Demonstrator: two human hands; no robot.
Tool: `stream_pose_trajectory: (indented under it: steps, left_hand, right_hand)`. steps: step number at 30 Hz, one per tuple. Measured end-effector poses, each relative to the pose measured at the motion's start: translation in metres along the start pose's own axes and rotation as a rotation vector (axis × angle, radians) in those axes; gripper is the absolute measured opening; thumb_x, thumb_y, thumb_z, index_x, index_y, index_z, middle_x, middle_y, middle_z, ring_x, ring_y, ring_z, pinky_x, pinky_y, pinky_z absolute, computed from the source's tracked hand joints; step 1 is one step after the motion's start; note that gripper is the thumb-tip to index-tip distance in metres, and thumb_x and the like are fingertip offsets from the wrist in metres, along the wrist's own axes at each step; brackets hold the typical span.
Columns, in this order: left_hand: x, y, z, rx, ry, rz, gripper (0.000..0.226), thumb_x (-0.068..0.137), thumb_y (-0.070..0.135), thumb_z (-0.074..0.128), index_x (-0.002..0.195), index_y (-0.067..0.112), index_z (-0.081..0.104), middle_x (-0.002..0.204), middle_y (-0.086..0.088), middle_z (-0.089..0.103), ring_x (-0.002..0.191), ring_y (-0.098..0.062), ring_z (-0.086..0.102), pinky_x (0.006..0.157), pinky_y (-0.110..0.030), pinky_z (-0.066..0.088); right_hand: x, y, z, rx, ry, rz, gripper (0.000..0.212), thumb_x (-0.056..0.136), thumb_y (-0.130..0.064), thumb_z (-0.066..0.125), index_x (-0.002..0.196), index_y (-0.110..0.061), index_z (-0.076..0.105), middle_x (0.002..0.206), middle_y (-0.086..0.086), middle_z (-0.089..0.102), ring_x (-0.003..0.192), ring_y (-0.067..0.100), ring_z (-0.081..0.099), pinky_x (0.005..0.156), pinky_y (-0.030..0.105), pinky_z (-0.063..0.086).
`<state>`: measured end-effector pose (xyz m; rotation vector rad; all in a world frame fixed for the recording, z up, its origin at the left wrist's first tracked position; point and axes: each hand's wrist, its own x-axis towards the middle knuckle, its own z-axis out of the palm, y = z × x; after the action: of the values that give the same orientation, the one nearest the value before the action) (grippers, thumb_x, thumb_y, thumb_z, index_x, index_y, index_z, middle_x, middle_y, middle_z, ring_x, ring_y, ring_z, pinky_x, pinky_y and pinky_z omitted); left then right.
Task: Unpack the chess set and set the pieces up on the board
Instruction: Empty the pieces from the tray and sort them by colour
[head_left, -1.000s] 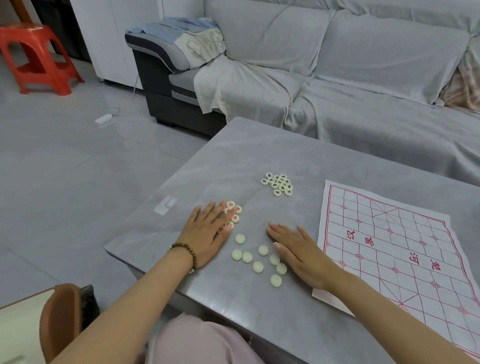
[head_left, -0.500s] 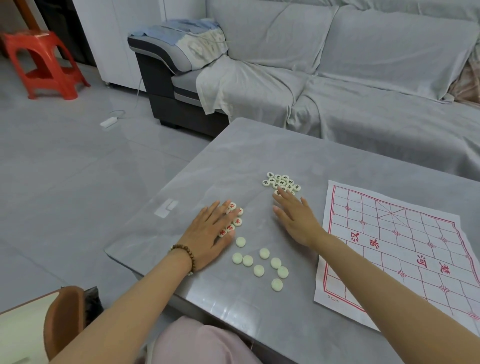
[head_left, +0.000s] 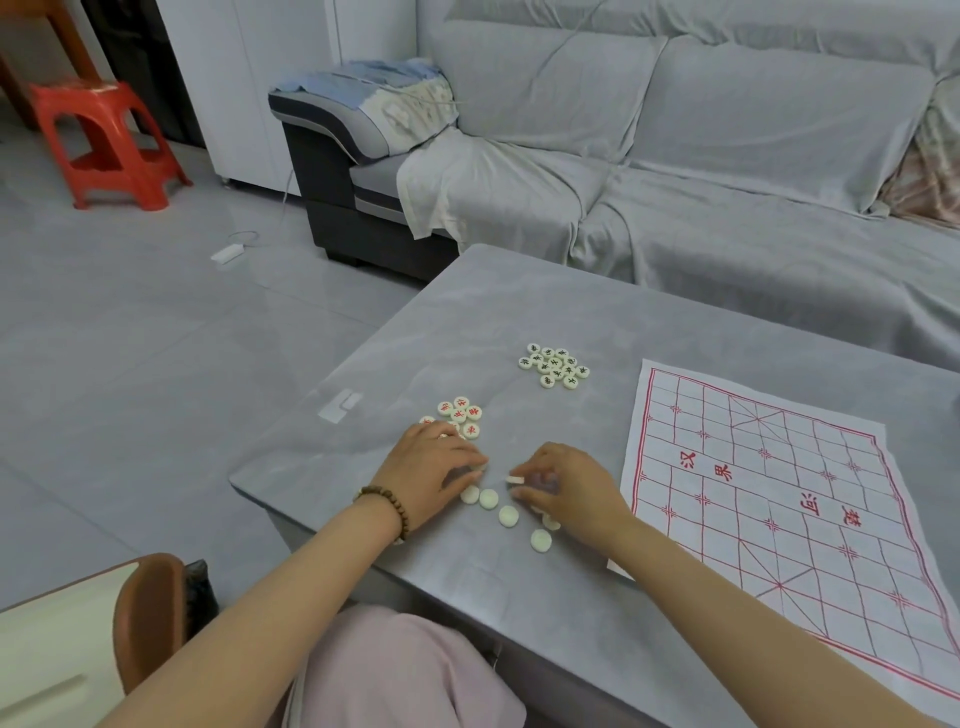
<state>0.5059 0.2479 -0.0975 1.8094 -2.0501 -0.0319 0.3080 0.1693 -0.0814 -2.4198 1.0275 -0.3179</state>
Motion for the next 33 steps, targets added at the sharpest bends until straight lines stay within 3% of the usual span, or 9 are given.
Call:
stream_pose_trajectory:
  steps: [5, 10, 14, 18, 20, 23, 26, 29, 33]
  left_hand:
    - [0.023, 0.003, -0.005, -0.13, -0.062, -0.19, 0.02, 0.084, 0.036, 0.062, 0.104, 0.033, 0.067, 0.093, 0.011, 0.06, 0.097, -0.01, 0.046, 0.093, -0.022, 0.031]
    - [0.037, 0.016, 0.004, -0.408, -0.08, -0.27, 0.007, 0.076, 0.028, 0.074, 0.08, 0.027, 0.068, 0.078, 0.013, 0.067, 0.08, 0.0, 0.061, 0.079, -0.022, 0.045]
    - [0.039, 0.016, 0.011, -0.311, -0.002, -0.305, 0.008, 0.08, 0.035, 0.068, 0.086, 0.03, 0.07, 0.086, 0.015, 0.067, 0.086, -0.003, 0.046, 0.08, -0.021, 0.039]
    - [0.029, 0.012, 0.003, -0.304, 0.144, -0.362, 0.022, 0.09, 0.041, 0.051, 0.095, 0.027, 0.068, 0.095, 0.011, 0.066, 0.092, -0.012, 0.048, 0.086, -0.031, 0.039]
    - [0.015, 0.008, -0.004, -0.329, 0.185, -0.373, 0.043, 0.087, 0.054, 0.036, 0.098, 0.026, 0.066, 0.097, 0.009, 0.065, 0.094, -0.015, 0.05, 0.086, -0.033, 0.04]
    - [-0.012, 0.002, -0.007, -0.312, 0.202, -0.347, 0.057, 0.085, 0.059, 0.021, 0.108, 0.027, 0.063, 0.106, 0.013, 0.061, 0.103, -0.007, 0.047, 0.091, -0.027, 0.037]
    - [-0.032, 0.001, -0.007, -0.294, 0.189, -0.357, 0.059, 0.086, 0.057, 0.018, 0.117, 0.029, 0.058, 0.114, 0.016, 0.056, 0.109, 0.0, 0.04, 0.096, -0.023, 0.031]
    - [-0.042, 0.003, -0.007, -0.238, 0.111, -0.301, 0.072, 0.084, 0.07, 0.011, 0.124, 0.03, 0.055, 0.124, 0.018, 0.053, 0.115, 0.004, 0.036, 0.102, -0.023, 0.027]
    - [-0.045, 0.008, -0.005, -0.139, -0.044, -0.186, 0.073, 0.076, 0.076, 0.021, 0.128, 0.034, 0.052, 0.129, 0.02, 0.051, 0.119, 0.002, 0.037, 0.102, -0.021, 0.026]
  right_hand:
    - [0.012, 0.005, 0.001, 0.197, 0.061, 0.181, 0.012, 0.081, -0.035, 0.07, 0.08, -0.023, 0.069, 0.086, -0.003, 0.059, 0.071, 0.004, 0.049, 0.066, 0.02, 0.036]
    - [0.02, 0.017, -0.002, 0.178, 0.092, 0.249, 0.014, 0.078, -0.033, 0.071, 0.078, -0.024, 0.061, 0.084, -0.005, 0.054, 0.073, 0.007, 0.049, 0.068, 0.021, 0.035]
    - [0.023, 0.023, -0.004, 0.256, 0.099, 0.259, 0.01, 0.087, -0.031, 0.062, 0.093, -0.023, 0.064, 0.097, -0.002, 0.057, 0.078, 0.005, 0.049, 0.074, 0.019, 0.035]
    - [0.01, 0.02, -0.014, 0.339, 0.103, 0.237, 0.029, 0.099, -0.035, 0.039, 0.108, -0.024, 0.064, 0.118, -0.004, 0.059, 0.107, 0.01, 0.053, 0.086, 0.018, 0.034]
    - [-0.002, 0.015, -0.017, 0.322, -0.01, 0.187, 0.041, 0.1, -0.041, 0.03, 0.128, -0.025, 0.054, 0.136, -0.008, 0.05, 0.126, 0.008, 0.043, 0.1, 0.017, 0.027]
    - [-0.014, 0.002, -0.007, 0.105, -0.295, 0.012, 0.049, 0.101, -0.042, 0.021, 0.147, -0.028, 0.023, 0.156, -0.01, 0.015, 0.143, 0.005, 0.01, 0.11, 0.017, 0.003]
    - [-0.002, -0.012, 0.008, -0.144, -0.422, -0.109, 0.052, 0.101, -0.042, 0.015, 0.15, -0.028, 0.004, 0.157, -0.009, -0.005, 0.144, 0.005, -0.008, 0.114, 0.025, -0.007]
    - [0.023, -0.025, 0.019, -0.172, -0.429, -0.103, 0.054, 0.101, -0.042, 0.013, 0.15, -0.025, -0.003, 0.157, -0.008, -0.012, 0.143, 0.006, -0.012, 0.116, 0.03, -0.01]
    - [0.036, -0.025, 0.024, 0.0, -0.291, -0.116, 0.051, 0.102, -0.039, 0.021, 0.15, -0.026, 0.013, 0.158, -0.008, 0.004, 0.144, 0.006, 0.0, 0.116, 0.032, -0.006]
